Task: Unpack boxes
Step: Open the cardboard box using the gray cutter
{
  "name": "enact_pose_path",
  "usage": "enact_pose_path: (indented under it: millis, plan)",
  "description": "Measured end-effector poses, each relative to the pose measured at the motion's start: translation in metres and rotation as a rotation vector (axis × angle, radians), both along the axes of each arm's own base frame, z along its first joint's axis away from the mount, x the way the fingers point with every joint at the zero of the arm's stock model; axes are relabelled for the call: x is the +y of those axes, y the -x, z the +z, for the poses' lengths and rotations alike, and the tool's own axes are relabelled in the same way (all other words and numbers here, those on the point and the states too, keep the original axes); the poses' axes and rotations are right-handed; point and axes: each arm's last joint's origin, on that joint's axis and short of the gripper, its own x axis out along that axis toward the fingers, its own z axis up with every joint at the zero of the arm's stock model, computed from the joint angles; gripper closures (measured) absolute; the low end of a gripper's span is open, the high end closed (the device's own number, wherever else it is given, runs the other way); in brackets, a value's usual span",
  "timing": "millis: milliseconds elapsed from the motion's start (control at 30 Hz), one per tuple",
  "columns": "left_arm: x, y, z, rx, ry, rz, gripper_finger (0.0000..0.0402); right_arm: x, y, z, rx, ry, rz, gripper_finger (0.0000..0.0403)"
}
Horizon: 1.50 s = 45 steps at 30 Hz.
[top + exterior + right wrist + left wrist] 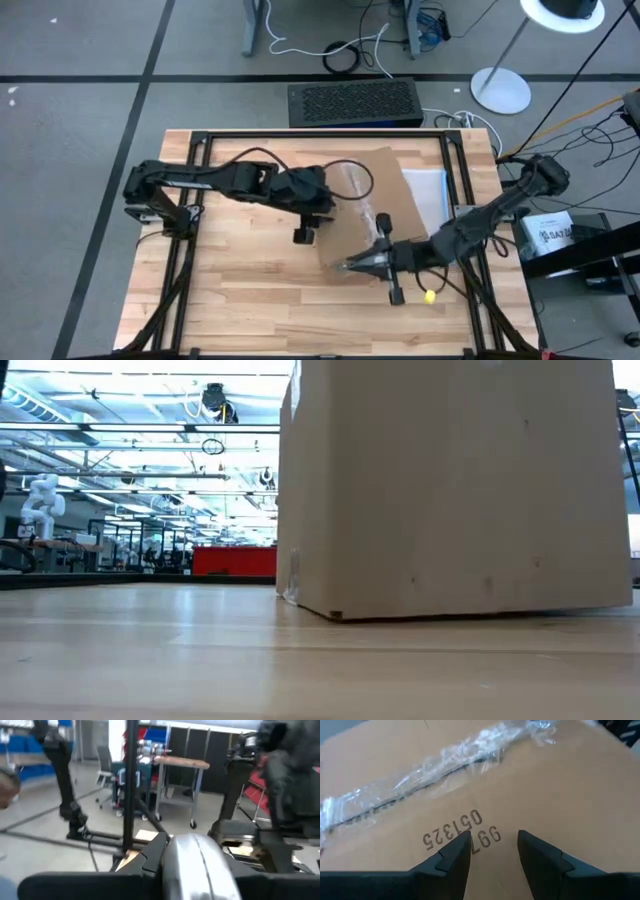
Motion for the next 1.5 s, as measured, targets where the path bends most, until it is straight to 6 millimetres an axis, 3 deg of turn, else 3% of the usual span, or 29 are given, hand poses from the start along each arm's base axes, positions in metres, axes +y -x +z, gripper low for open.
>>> enact_pose_path:
  millis: [267, 400, 567, 833, 1500]
  plan:
    - [0.02, 0.01, -0.01, 0.146, 0.002, 0.048, 0.0231, 0.027, 0.022, 0.029, -0.029, 0.252, -0.014, 0.0338]
    - [0.023, 0.015, -0.008, 0.166, 0.075, 0.015, 0.0231, 0.032, 0.024, 0.023, -0.014, 0.396, -0.054, 0.0338]
    - [0.026, 0.019, -0.009, 0.208, 0.141, -0.011, 0.0231, 0.028, 0.006, 0.008, 0.021, 0.514, -0.096, 0.0338]
    - [0.03, 0.02, -0.01, 0.224, 0.199, -0.018, 0.0231, 0.015, -0.008, 0.004, 0.031, 0.554, -0.072, 0.0338]
    - [0.027, 0.021, -0.011, 0.23, 0.159, -0.002, 0.0231, 0.016, -0.005, 0.003, 0.056, 0.552, -0.088, 0.0338]
